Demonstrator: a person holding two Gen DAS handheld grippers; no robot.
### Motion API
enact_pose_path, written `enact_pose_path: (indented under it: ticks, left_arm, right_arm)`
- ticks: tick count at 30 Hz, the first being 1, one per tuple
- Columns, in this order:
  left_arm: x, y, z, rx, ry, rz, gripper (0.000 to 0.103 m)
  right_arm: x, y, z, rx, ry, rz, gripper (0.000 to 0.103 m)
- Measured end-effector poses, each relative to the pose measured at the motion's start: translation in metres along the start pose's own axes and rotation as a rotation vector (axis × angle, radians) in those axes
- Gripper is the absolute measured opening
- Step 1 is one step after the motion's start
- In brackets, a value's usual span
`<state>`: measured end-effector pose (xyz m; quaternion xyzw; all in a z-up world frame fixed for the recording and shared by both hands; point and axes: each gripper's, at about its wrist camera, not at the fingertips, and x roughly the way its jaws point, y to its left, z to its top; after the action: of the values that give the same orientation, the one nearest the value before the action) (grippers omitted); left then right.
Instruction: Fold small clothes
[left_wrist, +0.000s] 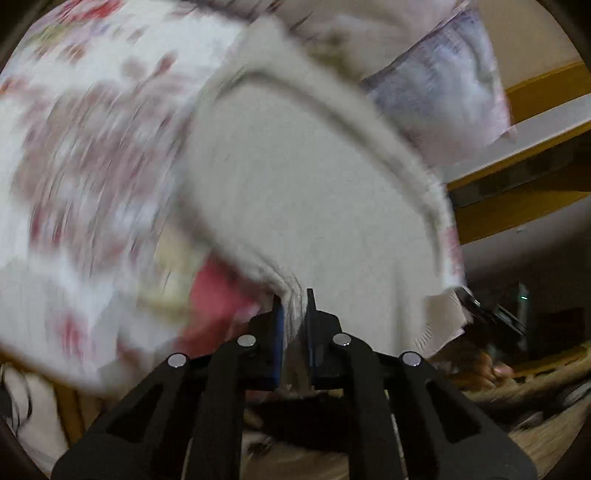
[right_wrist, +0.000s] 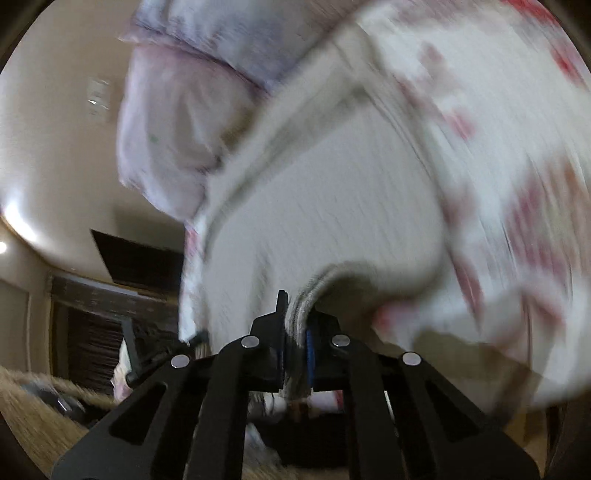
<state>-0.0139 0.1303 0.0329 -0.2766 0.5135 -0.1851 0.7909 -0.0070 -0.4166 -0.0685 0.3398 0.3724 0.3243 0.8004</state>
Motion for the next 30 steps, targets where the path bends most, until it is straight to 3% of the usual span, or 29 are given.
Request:
enact_pose_path:
  ticks: [4,7,8,9,10,11,12,14,17,20,22,23,24,26,30]
  left_arm:
    - [-0.019,-0.01,0.103,0.053,-0.219,-0.051,0.009]
    - [-0.011,-0.019,0.17,0.099,-0.324,0.005,0.014]
    - [0.0,-0.02,0.195,0.107,-0.339,0.044,0.016]
    - [0.012,-0.017,0.214,0.092,-0.327,0.079,0.026]
    - [0.022,-0.012,0.225,0.066,-0.313,0.117,0.048]
    - [0.028,-0.01,0.23,0.042,-0.306,0.161,0.06]
    - [0.031,-0.004,0.232,0.015,-0.298,0.193,0.069]
    - [0.034,0.007,0.227,-0.007,-0.279,0.145,0.07]
    - [0.05,0.022,0.222,-0.021,-0.189,0.157,0.069]
    - [0.075,0.029,0.223,-0.056,-0.124,0.125,0.068]
    - [0.093,0.03,0.222,-0.085,-0.087,0.11,0.06]
    - [0.094,0.025,0.222,-0.079,-0.134,0.111,0.054]
    - [0.1,0.027,0.222,-0.106,-0.108,0.082,0.025]
    - [0.101,0.028,0.22,-0.203,-0.117,0.036,0.021]
    - [0.084,-0.022,0.214,-0.18,-0.177,-0.139,0.014]
  right_arm:
    - [0.012,0.024,0.083,-0.046,-0.145,0.087,0.008]
    - [0.035,0.037,0.141,-0.075,-0.253,0.059,0.009]
    - [0.046,0.038,0.16,-0.067,-0.286,0.022,0.014]
    - [0.057,0.035,0.176,-0.043,-0.304,-0.016,0.041]
    - [0.072,0.029,0.192,0.0,-0.3,-0.074,0.06]
    - [0.082,0.022,0.201,0.041,-0.277,-0.129,0.08]
    - [0.088,0.016,0.202,0.096,-0.263,-0.166,0.079]
    - [0.083,0.01,0.19,0.107,-0.272,-0.11,0.082]
    - [0.071,0.007,0.169,0.039,-0.284,-0.175,0.082]
    - [0.063,-0.01,0.159,0.101,-0.27,-0.156,0.082]
    - [0.055,-0.015,0.155,0.113,-0.275,-0.142,0.082]
    - [0.053,-0.016,0.154,0.111,-0.272,-0.139,0.082]
    - [0.055,-0.014,0.153,0.11,-0.268,-0.134,0.082]
    - [0.051,-0.016,0.151,0.104,-0.251,-0.12,0.082]
    - [0.032,-0.018,0.152,0.071,-0.26,-0.125,0.082]
